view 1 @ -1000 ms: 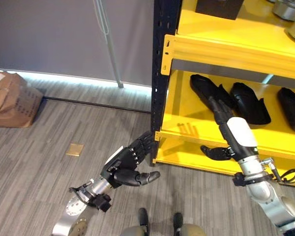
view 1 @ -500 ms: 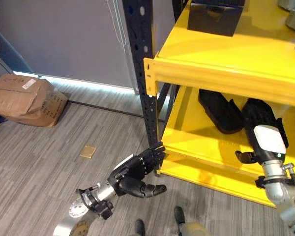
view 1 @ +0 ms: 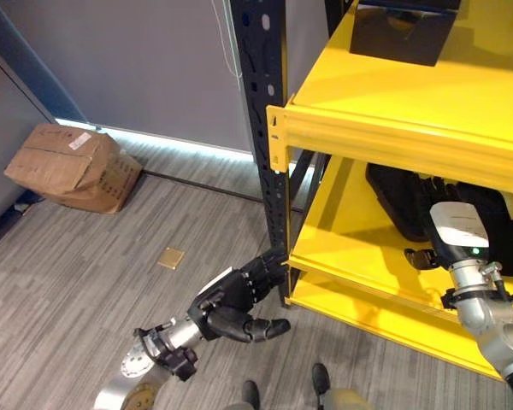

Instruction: Move parts from the plastic box to the shelf.

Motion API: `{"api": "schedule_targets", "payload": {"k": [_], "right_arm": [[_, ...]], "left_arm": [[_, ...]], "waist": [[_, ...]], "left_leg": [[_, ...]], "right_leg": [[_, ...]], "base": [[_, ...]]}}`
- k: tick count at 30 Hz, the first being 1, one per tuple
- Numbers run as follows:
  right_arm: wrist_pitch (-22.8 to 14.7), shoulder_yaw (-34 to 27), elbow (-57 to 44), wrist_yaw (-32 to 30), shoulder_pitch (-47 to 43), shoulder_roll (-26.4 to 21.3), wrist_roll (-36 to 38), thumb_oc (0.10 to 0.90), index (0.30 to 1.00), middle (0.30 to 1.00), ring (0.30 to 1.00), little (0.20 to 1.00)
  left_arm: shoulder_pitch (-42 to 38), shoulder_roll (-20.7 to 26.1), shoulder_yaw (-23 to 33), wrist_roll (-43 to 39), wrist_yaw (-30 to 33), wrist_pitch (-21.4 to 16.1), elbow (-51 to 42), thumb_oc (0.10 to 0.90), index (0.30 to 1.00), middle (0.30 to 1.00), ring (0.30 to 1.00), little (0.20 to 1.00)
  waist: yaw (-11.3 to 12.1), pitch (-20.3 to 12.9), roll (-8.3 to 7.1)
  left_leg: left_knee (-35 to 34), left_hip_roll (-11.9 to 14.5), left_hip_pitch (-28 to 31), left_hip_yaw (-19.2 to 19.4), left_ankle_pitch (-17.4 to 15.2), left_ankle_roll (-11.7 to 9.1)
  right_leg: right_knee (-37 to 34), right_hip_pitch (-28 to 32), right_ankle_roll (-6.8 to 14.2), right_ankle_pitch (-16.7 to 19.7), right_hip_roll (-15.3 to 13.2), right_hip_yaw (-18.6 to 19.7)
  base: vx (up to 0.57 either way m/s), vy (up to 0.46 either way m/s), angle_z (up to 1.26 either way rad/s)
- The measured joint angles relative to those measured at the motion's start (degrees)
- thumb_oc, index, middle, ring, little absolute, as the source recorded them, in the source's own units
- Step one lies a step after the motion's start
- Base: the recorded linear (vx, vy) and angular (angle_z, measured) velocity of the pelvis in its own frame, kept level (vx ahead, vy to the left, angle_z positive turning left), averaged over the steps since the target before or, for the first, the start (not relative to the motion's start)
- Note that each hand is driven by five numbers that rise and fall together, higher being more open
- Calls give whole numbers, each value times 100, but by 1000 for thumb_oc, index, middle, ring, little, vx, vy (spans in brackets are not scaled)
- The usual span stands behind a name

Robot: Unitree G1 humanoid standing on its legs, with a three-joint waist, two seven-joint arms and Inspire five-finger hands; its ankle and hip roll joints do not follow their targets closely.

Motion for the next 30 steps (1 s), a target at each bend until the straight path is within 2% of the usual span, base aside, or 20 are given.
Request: {"api": "schedule_targets", "payload": {"k": [2,3,4,6,8,9,10,11,13,14,15,17,19,21,25,30], "right_arm": [[-57,19,16,86,-6,22,-8,900,1000,1000,1000,1000],[-91,66,14,133,-23,24,-24,900,1000,1000,1000,1000],[-98,83,15,136,-33,51,-25,900,1000,1000,1000,1000],[-77,96,18,159,-38,128,-35,900,1000,1000,1000,1000],[-71,104,114,167,-32,135,-112,900,1000,1000,1000,1000],[-80,110,186,168,-32,134,-118,900,1000,1000,1000,1000],[-80,122,392,238,-31,135,-117,900,1000,1000,1000,1000],[-75,121,432,240,-22,122,-116,900,1000,1000,1000,1000],[-55,112,426,236,9,47,-114,900,1000,1000,1000,1000],[-2,116,426,237,28,56,-107,900,1000,1000,1000,1000],[26,116,419,239,63,42,-104,900,1000,1000,1000,1000],[128,116,419,263,65,51,-98,900,1000,1000,1000,1000],[152,117,417,262,55,79,-115,900,1000,1000,1000,1000],[299,119,443,257,23,142,-55,900,1000,1000,1000,1000],[465,238,830,258,-442,237,2,900,1000,1000,1000,1000],[806,253,1161,257,-737,204,-21,900,1000,1000,1000,1000]], "left_arm": [[-134,-3,23,2,3,6,20,900,1000,1000,1000,1000],[-134,-13,9,3,-10,33,19,900,1000,1000,1000,1000],[-146,-19,9,2,-16,61,26,900,1000,1000,1000,1000],[-193,-22,2,2,-26,105,29,900,1000,1000,1000,1000],[-254,-24,-5,4,-30,119,33,900,1000,1000,1000,1000],[-266,-24,-5,4,-31,119,40,900,1000,1000,1000,1000],[-213,-23,-4,0,-38,118,96,900,1000,1000,1000,1000],[-145,-30,-4,-1,-50,118,111,900,1000,1000,1000,1000],[-21,-39,-14,-1,-128,120,116,900,1000,1000,1000,1000],[-22,-32,-13,0,-138,127,130,900,1000,1000,1000,1000],[-30,-21,2,-3,-138,125,120,900,1000,1000,1000,1000],[-105,11,8,-3,-133,125,119,900,1000,1000,1000,1000],[-142,40,20,-3,-121,127,120,900,1000,1000,1000,1000],[-207,244,29,-6,-129,126,102,900,1000,1000,1000,1000],[-250,407,174,-10,-135,135,91,900,1000,1000,1000,1000],[-282,417,179,-12,-266,139,84,900,1000,1000,1000,1000]], "waist": [[76,130,-213],[168,146,-234],[122,174,-273],[105,179,-247],[71,221,-190],[89,236,-187],[231,280,-176],[237,285,-95],[106,265,161],[102,248,208],[104,253,171],[35,275,40],[35,280,-73],[167,291,-167],[311,322,-231],[307,323,-236]], "left_leg": [[1186,-172,-591,-136,54,-71],[1652,-186,-782,-201,69,-39],[1763,-188,-895,-271,-38,30],[670,-218,-730,-243,-134,124],[-35,-276,-794,-416,23,-6],[-119,-306,-833,-530,76,-38],[-284,-342,-771,-672,155,95],[-269,-272,-737,-630,149,129],[-319,-134,-589,-483,141,231],[-391,-155,-551,-397,357,232],[-468,-238,-518,-259,482,256],[-702,-503,-470,-248,722,399],[-798,-673,-386,-238,762,478],[-798,-769,-296,-244,747,499],[-799,-735,-320,-278,739,485],[-802,-609,-434,-387,754,402]], "right_leg": [[239,-95,-60,-101,-164,86],[258,-34,-76,-98,-210,230],[241,-2,-105,-90,-211,253],[98,33,-172,-46,-240,313],[-26,104,-245,8,-237,372],[-69,137,-268,24,-237,430],[-168,293,-173,66,-252,571],[-203,382,-101,36,-233,575],[-272,520,49,-43,-123,529],[-250,551,123,-63,-175,555],[-266,542,249,-72,-261,560],[-449,589,453,-15,-530,506],[-606,713,535,25,-703,444],[-744,883,583,57,-797,191],[-871,954,613,74,-751,136],[-871,894,578,97,-608,41]], "base": [[56,20,-17],[104,96,-22],[114,131,-22],[87,94,-7],[84,86,-1],[52,71,-33],[47,111,-47],[47,126,-53],[39,108,-19],[30,71,-18],[31,65,-15],[30,44,7],[1,34,11],[-40,14,8],[-42,-4,9],[-62,-22,8]]}}
